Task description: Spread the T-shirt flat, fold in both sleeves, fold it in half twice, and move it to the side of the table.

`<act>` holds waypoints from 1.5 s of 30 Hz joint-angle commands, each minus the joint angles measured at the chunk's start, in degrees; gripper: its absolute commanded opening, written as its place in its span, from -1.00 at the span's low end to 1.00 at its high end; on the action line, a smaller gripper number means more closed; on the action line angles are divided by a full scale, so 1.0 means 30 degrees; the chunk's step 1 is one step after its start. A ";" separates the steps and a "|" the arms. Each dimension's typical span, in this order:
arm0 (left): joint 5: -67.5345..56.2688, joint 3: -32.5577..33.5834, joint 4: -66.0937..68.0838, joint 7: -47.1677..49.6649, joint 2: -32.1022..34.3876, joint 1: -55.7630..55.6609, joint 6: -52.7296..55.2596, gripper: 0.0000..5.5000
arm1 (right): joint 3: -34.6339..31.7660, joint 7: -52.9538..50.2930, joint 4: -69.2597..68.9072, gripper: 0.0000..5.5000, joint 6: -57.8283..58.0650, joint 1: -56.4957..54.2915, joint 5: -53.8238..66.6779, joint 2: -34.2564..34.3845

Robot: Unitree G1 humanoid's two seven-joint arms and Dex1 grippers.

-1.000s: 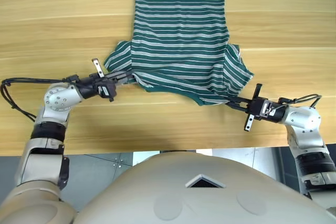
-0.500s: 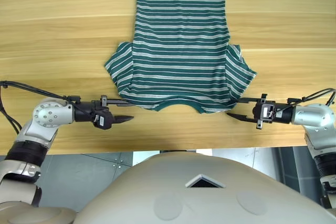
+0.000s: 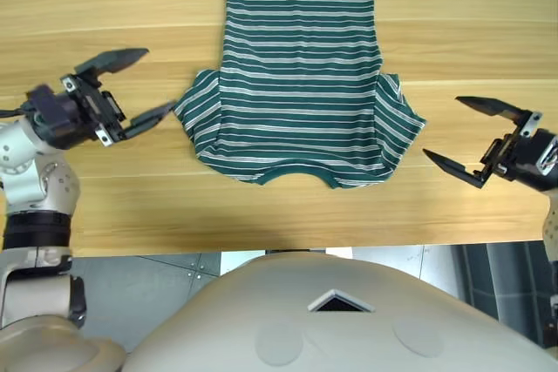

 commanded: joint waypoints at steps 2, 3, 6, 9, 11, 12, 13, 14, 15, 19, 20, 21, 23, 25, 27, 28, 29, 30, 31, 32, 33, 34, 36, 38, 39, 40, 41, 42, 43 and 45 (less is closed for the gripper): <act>0.2282 0.0855 0.3177 -0.0577 -0.1482 -0.2042 -0.0330 0.50 | 0.0649 -0.1993 0.2601 0.96 0.0087 -0.2456 -0.3368 0.1141; 0.2649 0.0905 0.3265 -0.0781 -0.1675 -0.2018 -0.0507 0.55 | 0.0852 -0.2398 0.3205 0.96 -0.0127 -0.2762 -0.4242 0.1303; 0.4384 0.0854 0.4145 -0.0905 -0.2131 -0.2282 -0.1437 0.74 | 0.1351 -0.3692 0.4543 0.96 -0.0534 -0.3445 -0.6453 0.1619; 0.6812 0.0534 0.5232 -0.0490 -0.2396 -0.2426 -0.3313 0.91 | 0.1837 -0.4900 0.5875 0.96 -0.0849 -0.4195 -0.8354 0.1769; 0.8135 0.0318 0.5620 -0.0176 -0.2410 -0.2459 -0.4257 0.96 | 0.1980 -0.5367 0.6427 0.96 -0.1007 -0.4572 -0.8954 0.1789; 0.9063 0.0147 0.6105 0.0157 -0.2416 -0.2572 -0.4921 0.96 | 0.2031 -0.5476 0.6551 0.96 -0.1104 -0.4665 -0.9065 0.1813; 0.9836 -0.0004 0.6524 0.0464 -0.2427 -0.2674 -0.5445 0.96 | 0.2046 -0.5520 0.6585 0.96 -0.1188 -0.4708 -0.9067 0.1847; 1.0502 -0.0110 0.6908 0.0813 -0.2467 -0.2768 -0.5934 0.96 | 0.2026 -0.5538 0.6608 0.96 -0.1253 -0.4751 -0.8980 0.1889; 1.1042 -0.0192 0.7148 0.1126 -0.2472 -0.2836 -0.6304 0.96 | 0.1996 -0.5524 0.6582 0.96 -0.1269 -0.4789 -0.8899 0.1920; 1.4149 -0.0730 0.8442 0.3360 -0.2320 -0.3363 -0.8055 0.96 | 0.1987 -0.5517 0.6533 0.96 -0.1265 -0.4934 -0.8770 0.2073; 1.4318 -0.0923 0.8599 0.3492 -0.2319 -0.3410 -0.8115 0.96 | 0.1996 -0.5534 0.6553 0.96 -0.1278 -0.4949 -0.8785 0.2096; 1.4433 -0.1080 0.8837 0.3597 -0.2290 -0.3474 -0.8157 0.96 | 0.2104 -0.5481 0.6607 0.96 -0.1304 -0.4939 -0.8880 0.2113; 1.4821 -0.1390 0.9539 0.3882 -0.2145 -0.3732 -0.8239 0.96 | 0.2278 -0.5428 0.6728 0.96 -0.1359 -0.4950 -0.9099 0.2116; 1.6106 -0.1777 1.0640 0.4757 -0.1926 -0.4151 -0.8536 0.96 | 0.2521 -0.5312 0.6919 0.96 -0.1366 -0.5101 -0.9258 0.2169; 1.7220 -0.2155 1.1439 0.5552 -0.1757 -0.4419 -0.8841 0.96 | 0.2970 -0.5386 0.7390 0.96 -0.1361 -0.5449 -0.9652 0.2371; 1.7595 -0.2352 1.1669 0.5890 -0.1701 -0.4441 -0.9012 0.96 | 0.3274 -0.5511 0.7760 0.96 -0.1411 -0.5659 -1.0002 0.2497; 1.7889 -0.2531 1.1799 0.6176 -0.1658 -0.4419 -0.9186 0.96 | 0.3482 -0.5622 0.8027 0.96 -0.1460 -0.5798 -1.0257 0.2601; 1.8388 -0.2750 1.1932 0.6611 -0.1564 -0.4403 -0.9318 0.96 | 0.3632 -0.5671 0.8240 0.96 -0.1535 -0.5876 -1.0419 0.2667; 1.9062 -0.2980 1.2095 0.7198 -0.1415 -0.4423 -0.9450 0.96 | 0.3734 -0.5692 0.8408 0.96 -0.1624 -0.5925 -1.0487 0.2696; 1.9963 -0.3248 1.2335 0.8066 -0.1207 -0.4504 -0.9496 0.96 | 0.3810 -0.5755 0.8663 0.96 -0.1664 -0.6063 -1.0541 0.2697; 2.0688 -0.3492 1.2522 0.8852 -0.1032 -0.4576 -0.9546 0.96 | 0.3884 -0.5855 0.8962 0.96 -0.1725 -0.6216 -1.0639 0.2673; 2.1136 -0.3658 1.2606 0.9464 -0.0919 -0.4616 -0.9609 0.96 | 0.3945 -0.5931 0.9249 0.96 -0.1782 -0.6380 -1.0727 0.2655; 2.0929 -0.3956 1.1974 0.9841 -0.0932 -0.4202 -1.0025 0.96 | 0.4047 -0.6142 1.0013 0.96 -0.1908 -0.6789 -1.0963 0.2574; 1.9211 -0.4473 1.0692 0.9058 -0.0985 -0.3382 -1.0309 0.96 | 0.4116 -0.6405 1.0905 0.96 -0.2063 -0.7089 -1.1177 0.2414; 1.8291 -0.4711 1.0034 0.8620 -0.0904 -0.2988 -1.0262 0.96 | 0.4175 -0.6581 1.1343 0.96 -0.2168 -0.7172 -1.1332 0.2310; 1.7582 -0.4885 0.9518 0.8302 -0.0776 -0.2705 -1.0142 0.96 | 0.4219 -0.6680 1.1643 0.96 -0.2286 -0.7203 -1.1420 0.2230; 1.7197 -0.4959 0.9186 0.8168 -0.0630 -0.2567 -0.9985 0.96 | 0.4227 -0.6689 1.1721 0.96 -0.2391 -0.7142 -1.1392 0.2147; 1.7038 -0.4980 0.9091 0.8099 -0.0475 -0.2552 -0.9821 0.96 | 0.4188 -0.6662 1.1728 0.96 -0.2516 -0.7060 -1.1289 0.2083; 1.7304 -0.4980 0.9222 0.8266 -0.0300 -0.2641 -0.9763 0.96 | 0.4096 -0.6660 1.1770 0.96 -0.2616 -0.7051 -1.1125 0.2080; 1.7470 -0.4915 0.9509 0.8467 -0.0113 -0.2844 -0.9628 0.96 | 0.4011 -0.6699 1.2081 0.96 -0.2723 -0.7252 -1.0984 0.2142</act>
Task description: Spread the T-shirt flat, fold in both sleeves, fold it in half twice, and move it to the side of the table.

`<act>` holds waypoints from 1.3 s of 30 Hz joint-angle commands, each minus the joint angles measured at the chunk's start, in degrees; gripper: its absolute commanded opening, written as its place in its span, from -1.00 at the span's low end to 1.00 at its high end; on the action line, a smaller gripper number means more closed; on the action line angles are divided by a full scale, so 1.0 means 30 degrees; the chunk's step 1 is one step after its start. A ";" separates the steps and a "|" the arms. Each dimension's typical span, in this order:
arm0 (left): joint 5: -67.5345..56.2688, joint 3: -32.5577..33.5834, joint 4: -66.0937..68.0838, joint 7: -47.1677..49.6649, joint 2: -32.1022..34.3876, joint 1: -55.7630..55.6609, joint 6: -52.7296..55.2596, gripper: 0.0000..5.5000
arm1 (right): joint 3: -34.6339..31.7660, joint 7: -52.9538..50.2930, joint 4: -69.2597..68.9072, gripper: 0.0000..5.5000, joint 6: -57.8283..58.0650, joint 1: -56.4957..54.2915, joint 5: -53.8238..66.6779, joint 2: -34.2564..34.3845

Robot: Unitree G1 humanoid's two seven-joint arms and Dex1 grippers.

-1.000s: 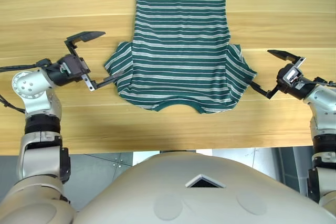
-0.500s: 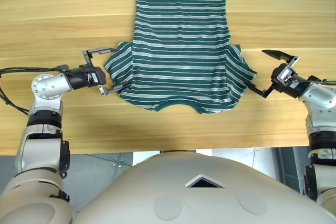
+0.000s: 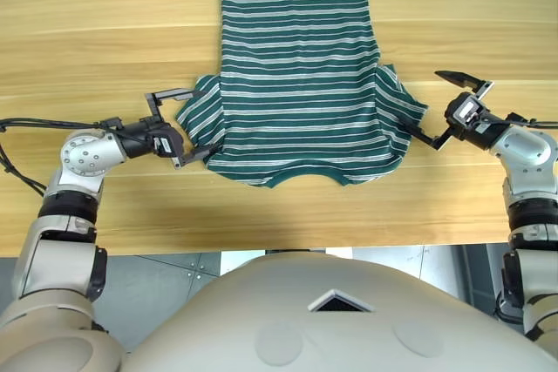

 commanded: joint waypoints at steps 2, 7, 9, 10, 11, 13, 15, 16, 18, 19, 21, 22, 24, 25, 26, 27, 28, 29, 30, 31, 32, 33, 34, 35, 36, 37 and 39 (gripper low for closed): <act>0.0566 -0.0076 0.0401 0.0092 0.0687 -0.0278 0.0498 0.96 | 0.0213 0.0327 0.0868 0.96 0.0124 0.0401 -0.0288 -0.0092; 0.1724 -0.0100 0.0875 0.0970 0.1007 -0.0852 0.0803 0.96 | 0.0027 0.0913 0.0278 0.96 0.0088 0.0624 0.0723 0.0107; 0.1335 -0.0200 0.0674 0.0668 0.1154 -0.0655 0.0857 0.96 | -0.0183 0.0925 0.0295 0.96 0.0111 0.0580 0.1058 0.0191; 0.0377 -0.0265 0.0169 0.0063 0.1244 -0.0326 0.0948 0.96 | -0.0257 0.0981 0.0181 0.96 0.0139 0.0578 0.1235 0.0212; -0.0714 -0.0301 -0.0492 -0.0593 0.1372 0.0039 0.1165 0.96 | -0.0321 0.1042 0.0020 0.96 0.0180 0.0611 0.1399 0.0211; -0.3171 -0.0095 -0.2008 -0.1836 0.1661 0.0525 0.1777 0.96 | -0.0492 0.1176 -0.0903 0.96 0.0151 0.0975 0.1865 0.0206; -0.5737 0.0283 -0.3694 -0.3174 0.1966 0.0898 0.2731 0.96 | -0.0913 0.1194 -0.2578 0.96 0.0223 0.1665 0.2618 0.0224; -0.6768 0.0475 -0.4437 -0.3736 0.2080 0.1102 0.3186 0.96 | -0.1130 0.1023 -0.3333 0.96 0.0325 0.1930 0.2862 0.0215; -0.7618 0.0834 -0.4946 -0.4306 0.2025 0.1120 0.3614 0.96 | -0.1432 0.0925 -0.4850 0.96 0.0782 0.2478 0.3441 0.0222; -0.7776 0.1129 -0.4915 -0.4290 0.1846 0.0927 0.3751 0.96 | -0.1508 0.1024 -0.5535 0.96 0.0969 0.2738 0.3720 0.0233; -0.8188 0.2061 -0.4726 -0.3709 0.1291 0.0224 0.4041 0.96 | -0.1832 0.1337 -0.7491 0.96 0.1576 0.3369 0.4878 0.0262; -0.8685 0.2586 -0.4941 -0.3550 0.1081 -0.0042 0.4486 0.96 | -0.2176 0.1474 -0.8744 0.96 0.1910 0.3756 0.5852 0.0255; -0.7770 0.3077 -0.4353 -0.3286 0.1281 -0.0194 0.4184 0.96 | -0.2986 0.1594 -1.0826 0.96 0.2721 0.4449 0.7578 0.0131; -0.5714 0.3211 -0.3431 -0.2432 0.1670 -0.0276 0.3374 0.96 | -0.3361 0.1590 -1.1457 0.96 0.3080 0.4690 0.8090 0.0042; -0.1949 0.3602 -0.2744 0.0162 0.2452 -0.0442 0.2947 0.96 | -0.3736 0.1692 -1.1974 0.96 0.3601 0.4911 0.8707 -0.0046; 0.1076 0.4016 -0.2510 0.2375 0.3135 -0.0604 0.2838 0.96 | -0.4059 0.1857 -1.2405 0.96 0.4046 0.5123 0.9249 -0.0104; 0.3077 0.4454 -0.2669 0.3887 0.3690 -0.0553 0.2753 0.96 | -0.4279 0.1957 -1.2679 0.96 0.4310 0.5236 0.9596 -0.0121; 0.3968 0.4900 -0.3297 0.4437 0.4114 -0.0191 0.2578 0.96 | -0.4465 0.1944 -1.2887 0.96 0.4527 0.5315 0.9781 -0.0111; 0.4225 0.5169 -0.3967 0.4485 0.4359 0.0172 0.2432 0.96 | -0.4562 0.1854 -1.2979 0.96 0.4657 0.5322 0.9772 -0.0082; 0.4793 0.5555 -0.4964 0.4617 0.4751 0.0700 0.2281 0.96 | -0.4537 0.1723 -1.2897 0.96 0.4779 0.5211 0.9639 -0.0013; 0.5704 0.5965 -0.5950 0.5107 0.5153 0.1189 0.2245 0.96 | -0.4522 0.1716 -1.2894 0.96 0.5013 0.5127 0.9632 0.0090; 0.6289 0.6396 -0.7154 0.5467 0.5497 0.1618 0.2332 0.96 | -0.4564 0.1923 -1.3165 0.96 0.5594 0.5050 1.0256 0.0315; 0.6687 0.6685 -0.8142 0.5760 0.5755 0.1916 0.2440 0.96 | -0.4584 0.2092 -1.3461 0.96 0.6132 0.5023 1.0819 0.0511; 0.6851 0.7009 -0.9226 0.5970 0.6005 0.2176 0.2613 0.96 | -0.4460 0.2257 -1.3711 0.96 0.6435 0.5047 1.0998 0.0707; 0.6693 0.7199 -1.0098 0.5987 0.6189 0.2388 0.2782 0.96 | -0.4353 0.2354 -1.3830 0.96 0.6563 0.5073 1.0976 0.0867; 0.6331 0.7205 -1.0739 0.5883 0.6367 0.2632 0.2948 0.96 | -0.4310 0.2388 -1.3860 0.96 0.6653 0.5094 1.0848 0.1000; 0.6661 0.6861 -1.1160 0.5817 0.6551 0.2945 0.3239 0.96 | -0.4340 0.2390 -1.3806 0.96 0.6797 0.5156 1.0549 0.1194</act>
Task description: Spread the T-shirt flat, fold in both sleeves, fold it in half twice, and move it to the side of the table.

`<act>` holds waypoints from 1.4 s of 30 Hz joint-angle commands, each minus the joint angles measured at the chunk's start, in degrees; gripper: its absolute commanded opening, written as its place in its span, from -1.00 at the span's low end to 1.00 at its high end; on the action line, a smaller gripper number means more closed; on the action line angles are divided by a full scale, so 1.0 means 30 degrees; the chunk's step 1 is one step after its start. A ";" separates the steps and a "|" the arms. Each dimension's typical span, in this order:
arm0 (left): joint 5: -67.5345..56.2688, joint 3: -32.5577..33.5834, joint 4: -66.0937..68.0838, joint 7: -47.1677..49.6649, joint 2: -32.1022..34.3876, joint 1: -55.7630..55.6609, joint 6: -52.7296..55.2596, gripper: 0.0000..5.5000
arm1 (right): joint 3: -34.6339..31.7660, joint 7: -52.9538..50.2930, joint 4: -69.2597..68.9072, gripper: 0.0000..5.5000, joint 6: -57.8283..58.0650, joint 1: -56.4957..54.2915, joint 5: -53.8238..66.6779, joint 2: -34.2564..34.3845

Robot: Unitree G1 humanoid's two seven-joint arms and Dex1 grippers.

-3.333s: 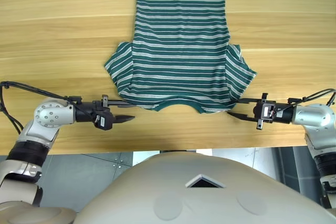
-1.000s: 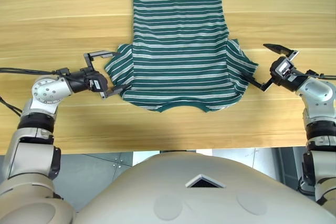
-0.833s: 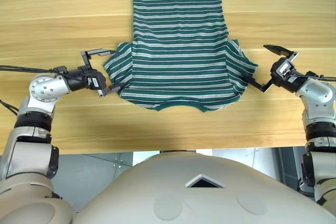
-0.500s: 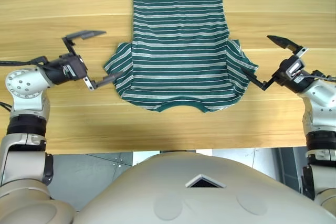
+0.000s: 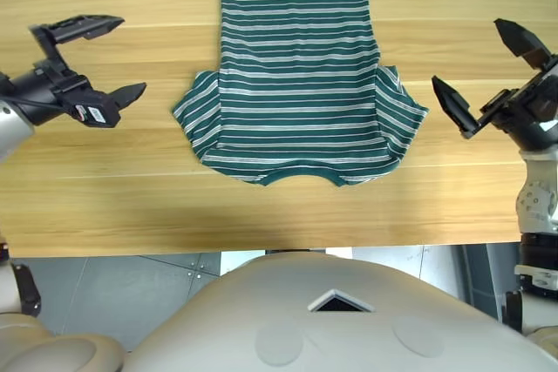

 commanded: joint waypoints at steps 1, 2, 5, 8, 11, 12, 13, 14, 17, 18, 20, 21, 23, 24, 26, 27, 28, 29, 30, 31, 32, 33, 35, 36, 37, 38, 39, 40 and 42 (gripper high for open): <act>0.0746 -0.0172 -0.1002 0.0089 0.0757 0.0583 0.0620 0.96 | -0.0025 0.0006 -0.0111 0.96 0.0316 0.0035 -0.0773 0.0282; 0.1180 -0.0185 -0.1026 0.0279 0.0824 0.0620 0.0774 0.96 | 0.0012 -0.0044 -0.0007 0.96 0.0324 0.0025 -0.1070 0.0278; 0.1712 -0.0724 -0.1227 0.0239 0.0928 0.0894 0.1077 0.96 | -0.0008 -0.0055 -0.0022 0.96 0.0598 -0.0057 -0.1526 0.0246; 0.2475 -0.1866 -0.1111 0.0086 0.0647 0.0768 0.1311 0.96 | -0.0026 -0.0045 -0.0227 0.96 0.0564 0.0058 -0.1912 0.0240; 0.3329 -0.2965 -0.0483 0.0527 0.0272 0.0581 0.1339 0.96 | 0.0011 -0.0059 -0.0043 0.96 0.0546 -0.0012 -0.2261 0.0317; 0.3628 -0.3219 -0.0244 0.0841 0.0165 0.0461 0.1365 0.96 | 0.0071 -0.0050 -0.0047 0.96 0.0600 -0.0050 -0.2401 0.0320; 0.3930 -0.3588 0.0243 0.1031 0.0042 0.0309 0.1381 0.96 | 0.0154 -0.0089 -0.0124 0.96 0.0644 -0.0076 -0.2591 0.0311; 0.4252 -0.3924 0.0682 0.1212 -0.0084 0.0185 0.1371 0.96 | 0.0213 -0.0077 -0.0226 0.96 0.0704 -0.0083 -0.2662 0.0311; 0.5222 -0.5079 0.1888 0.1960 -0.0597 -0.0131 0.1432 0.96 | 0.0305 -0.0021 -0.0309 0.96 0.0811 -0.0174 -0.2825 0.0411; 0.5503 -0.5379 0.2164 0.2235 -0.0788 -0.0212 0.1515 0.96 | 0.0370 0.0018 -0.0176 0.96 0.0802 -0.0277 -0.2936 0.0487; 0.6209 -0.6087 0.2840 0.2746 -0.1137 -0.0473 0.1764 0.96 | 0.0467 0.0070 0.0077 0.96 0.0776 -0.0465 -0.3117 0.0595; 0.6498 -0.6457 0.3283 0.2960 -0.1276 -0.0680 0.1844 0.96 | 0.0470 0.0067 0.0134 0.96 0.0755 -0.0509 -0.3173 0.0622; 0.7082 -0.7180 0.4374 0.3571 -0.1477 -0.1261 0.1971 0.96 | 0.0465 -0.0034 0.0286 0.96 0.0671 -0.0678 -0.3319 0.0716; 0.7482 -0.7578 0.5005 0.3980 -0.1524 -0.1642 0.2112 0.96 | 0.0484 -0.0054 0.0391 0.96 0.0645 -0.0791 -0.3364 0.0771; 0.8105 -0.8303 0.6260 0.4812 -0.1686 -0.2448 0.2226 0.96 | 0.0587 -0.0025 0.0693 0.96 0.0549 -0.1055 -0.3537 0.0886; 0.8234 -0.8615 0.6686 0.5138 -0.1752 -0.2755 0.2177 0.96 | 0.0621 -0.0043 0.0839 0.96 0.0478 -0.1173 -0.3683 0.0943; 0.8415 -0.8910 0.6980 0.5465 -0.1806 -0.3025 0.2169 0.96 | 0.0604 -0.0182 0.0974 0.96 0.0495 -0.1332 -0.3813 0.0992; 0.8497 -0.9189 0.7220 0.5675 -0.1824 -0.3243 0.2117 0.96 | 0.0581 -0.0270 0.1017 0.96 0.0533 -0.1446 -0.3857 0.1008; 0.8559 -0.9445 0.7436 0.5863 -0.1816 -0.3431 0.2031 0.89 | 0.0563 -0.0326 0.1014 0.96 0.0562 -0.1500 -0.3870 0.1025; 0.8586 -0.9682 0.7614 0.6036 -0.1786 -0.3586 0.1969 0.84 | 0.0552 -0.0353 0.1014 0.96 0.0563 -0.1528 -0.3882 0.1036; 0.8546 -0.9904 0.7784 0.6124 -0.1731 -0.3700 0.1909 0.79 | 0.0554 -0.0370 0.0982 0.96 0.0556 -0.1516 -0.3893 0.1048; 0.8509 -1.0081 0.7894 0.6197 -0.1684 -0.3775 0.1847 0.71 | 0.0538 -0.0376 0.1013 0.96 0.0522 -0.1496 -0.3900 0.1057; 0.8414 -1.0366 0.8031 0.6268 -0.1596 -0.3857 0.1707 0.60 | 0.0508 -0.0405 0.1084 0.96 0.0482 -0.1474 -0.3909 0.1089; 0.8264 -1.0509 0.8049 0.6190 -0.1545 -0.3822 0.1598 0.53 | 0.0499 -0.0409 0.1115 0.96 0.0471 -0.1468 -0.3895 0.1118; 0.8090 -1.0608 0.8029 0.6082 -0.1469 -0.3739 0.1498 0.48 | 0.0500 -0.0428 0.1085 0.96 0.0482 -0.1449 -0.3889 0.1139; 0.7918 -1.0670 0.7992 0.5964 -0.1409 -0.3644 0.1443 0.38 | 0.0500 -0.0434 0.1065 0.96 0.0494 -0.1437 -0.3878 0.1156; 0.7774 -1.0706 0.7946 0.5861 -0.1359 -0.3558 0.1482 0.31 | 0.0494 -0.0427 0.1070 0.96 0.0494 -0.1435 -0.3869 0.1174; 0.7690 -1.0750 0.7902 0.5827 -0.1307 -0.3508 0.1592 0.25 | 0.0480 -0.0412 0.1075 0.96 0.0498 -0.1438 -0.3864 0.1190; 0.7598 -1.0903 0.7939 0.5817 -0.1195 -0.3490 0.1743 0.13 | 0.0454 -0.0418 0.1037 0.96 0.0508 -0.1411 -0.3872 0.1228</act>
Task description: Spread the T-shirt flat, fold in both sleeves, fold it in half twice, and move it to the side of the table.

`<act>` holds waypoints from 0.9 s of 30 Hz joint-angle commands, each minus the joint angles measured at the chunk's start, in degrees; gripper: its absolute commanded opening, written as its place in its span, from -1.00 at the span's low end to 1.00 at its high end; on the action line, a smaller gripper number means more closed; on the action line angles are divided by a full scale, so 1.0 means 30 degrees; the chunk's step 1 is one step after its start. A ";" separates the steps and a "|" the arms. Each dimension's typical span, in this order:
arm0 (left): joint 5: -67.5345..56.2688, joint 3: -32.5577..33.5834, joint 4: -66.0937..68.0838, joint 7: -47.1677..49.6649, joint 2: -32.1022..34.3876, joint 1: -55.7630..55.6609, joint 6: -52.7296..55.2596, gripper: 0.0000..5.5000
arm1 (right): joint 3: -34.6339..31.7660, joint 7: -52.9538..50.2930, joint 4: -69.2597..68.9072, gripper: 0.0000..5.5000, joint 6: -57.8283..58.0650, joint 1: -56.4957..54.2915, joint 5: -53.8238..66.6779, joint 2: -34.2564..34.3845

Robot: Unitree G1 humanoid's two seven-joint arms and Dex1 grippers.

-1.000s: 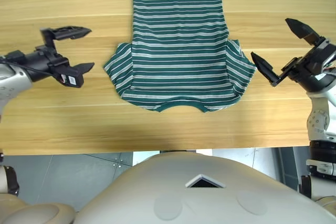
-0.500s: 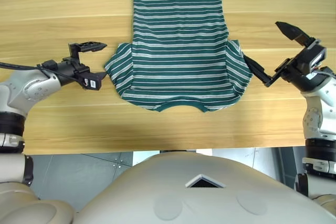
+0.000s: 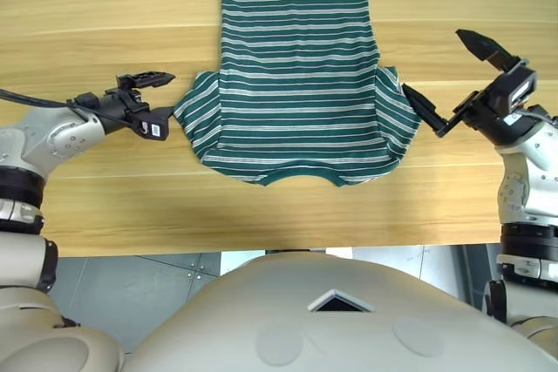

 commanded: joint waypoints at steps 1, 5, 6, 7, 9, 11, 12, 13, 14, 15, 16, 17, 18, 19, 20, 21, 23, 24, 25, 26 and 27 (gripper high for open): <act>0.0562 -0.1115 0.0380 -0.1042 0.0108 0.0985 0.0106 0.07 | -0.0120 -0.0017 0.0022 0.96 -0.0035 -0.0206 -0.0111 0.0021; 0.0291 -0.1314 0.0312 -0.1423 0.0229 0.1195 0.0407 -0.19 | -0.0156 0.0015 0.0057 0.96 -0.0046 -0.0199 -0.0089 0.0030; 0.0276 -0.1380 0.0254 -0.1601 0.0298 0.1292 0.0499 -0.25 | -0.0167 0.0036 0.0056 0.96 -0.0038 -0.0211 -0.0079 0.0010; 0.0016 -0.1355 0.0020 -0.1867 0.0340 0.1449 0.0472 -0.26 | -0.0189 0.0053 0.0034 0.96 -0.0016 -0.0225 -0.0061 -0.0022; -0.0507 -0.1348 -0.0509 -0.2356 0.0416 0.1705 0.0406 -0.26 | -0.0213 0.0062 0.0001 0.96 0.0004 -0.0241 -0.0056 -0.0057; -0.1078 -0.1283 -0.1158 -0.2959 0.0559 0.1927 0.0555 -0.26 | -0.0231 0.0048 -0.0019 0.96 0.0000 -0.0215 -0.0069 -0.0056; -0.1414 -0.1202 -0.1558 -0.3323 0.0676 0.2032 0.0683 -0.26 | -0.0233 0.0041 -0.0008 0.96 -0.0007 -0.0209 -0.0080 -0.0048; -0.1731 -0.1123 -0.1961 -0.3691 0.0795 0.2121 0.0845 -0.26 | -0.0242 0.0030 -0.0005 0.96 -0.0019 -0.0187 -0.0091 -0.0040; -0.1992 -0.1049 -0.2306 -0.4020 0.0888 0.2210 0.0999 -0.26 | -0.0249 0.0026 -0.0002 0.96 -0.0022 -0.0174 -0.0088 -0.0033; -0.2252 -0.0968 -0.2676 -0.4338 0.0954 0.2298 0.1160 -0.26 | -0.0255 0.0019 0.0016 0.96 -0.0030 -0.0172 -0.0093 -0.0025; -0.2457 -0.0895 -0.2996 -0.4586 0.1006 0.2408 0.1317 -0.26 | -0.0259 0.0021 0.0036 0.96 -0.0031 -0.0182 -0.0090 -0.0020; -0.2633 -0.0826 -0.3292 -0.4811 0.1039 0.2528 0.1462 -0.26 | -0.0262 0.0024 0.0047 0.96 -0.0024 -0.0191 -0.0081 -0.0015; -0.2780 -0.0776 -0.3554 -0.4993 0.1060 0.2637 0.1582 -0.26 | -0.0268 0.0033 0.0047 0.96 -0.0017 -0.0193 -0.0069 -0.0016; -0.2885 -0.0695 -0.3842 -0.5082 0.1040 0.2658 0.1689 -0.35 | -0.0284 0.0032 0.0043 0.96 -0.0016 -0.0187 -0.0064 -0.0023; -0.2910 -0.0645 -0.3981 -0.5123 0.1007 0.2621 0.1765 -0.39 | -0.0302 0.0026 0.0034 0.96 -0.0016 -0.0175 -0.0062 -0.0031; -0.2887 -0.0586 -0.4076 -0.5120 0.0979 0.2598 0.1822 -0.46 | -0.0315 0.0022 0.0029 0.96 -0.0015 -0.0168 -0.0061 -0.0037; -0.2759 -0.0496 -0.4137 -0.5099 0.0938 0.2544 0.1939 -0.61 | -0.0327 0.0017 0.0034 0.96 -0.0016 -0.0164 -0.0071 -0.0032; -0.2668 -0.0408 -0.4208 -0.5031 0.0917 0.2548 0.2138 -0.69 | -0.0331 0.0011 0.0056 0.96 -0.0046 -0.0162 -0.0094 -0.0014; -0.2632 -0.0361 -0.4245 -0.5001 0.0901 0.2542 0.2233 -0.74 | -0.0331 0.0038 0.0049 0.96 -0.0115 -0.0138 -0.0100 0.0011; -0.2596 -0.0358 -0.4268 -0.5011 0.0898 0.2529 0.2272 -0.82 | -0.0328 0.0053 0.0044 0.96 -0.0179 -0.0107 -0.0116 0.0033; -0.2571 -0.0356 -0.4294 -0.5025 0.0898 0.2526 0.2291 -0.88 | -0.0328 0.0063 0.0033 0.96 -0.0217 -0.0085 -0.0122 0.0046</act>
